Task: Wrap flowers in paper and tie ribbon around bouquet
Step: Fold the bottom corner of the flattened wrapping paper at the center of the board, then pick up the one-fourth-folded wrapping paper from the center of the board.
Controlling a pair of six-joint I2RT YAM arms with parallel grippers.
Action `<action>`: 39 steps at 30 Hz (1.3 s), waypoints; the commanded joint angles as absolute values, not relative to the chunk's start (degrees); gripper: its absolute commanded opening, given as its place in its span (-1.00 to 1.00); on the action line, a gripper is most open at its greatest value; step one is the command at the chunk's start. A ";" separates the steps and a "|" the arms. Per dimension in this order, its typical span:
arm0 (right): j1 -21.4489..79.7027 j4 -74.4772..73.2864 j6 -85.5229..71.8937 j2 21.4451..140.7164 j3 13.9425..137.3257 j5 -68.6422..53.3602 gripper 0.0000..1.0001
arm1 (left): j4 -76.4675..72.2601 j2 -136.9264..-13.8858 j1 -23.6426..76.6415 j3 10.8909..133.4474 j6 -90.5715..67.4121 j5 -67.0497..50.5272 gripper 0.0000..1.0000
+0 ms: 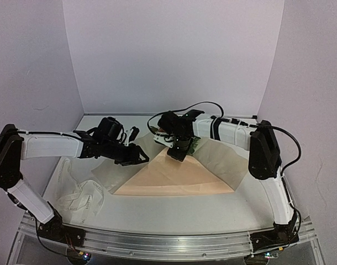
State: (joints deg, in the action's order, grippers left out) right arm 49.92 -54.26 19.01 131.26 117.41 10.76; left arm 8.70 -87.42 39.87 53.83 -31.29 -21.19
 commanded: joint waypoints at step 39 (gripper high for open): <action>46.36 -60.14 -27.20 91.26 80.55 2.60 0.97 | 15.00 -102.85 54.33 66.52 -16.13 -25.32 -0.29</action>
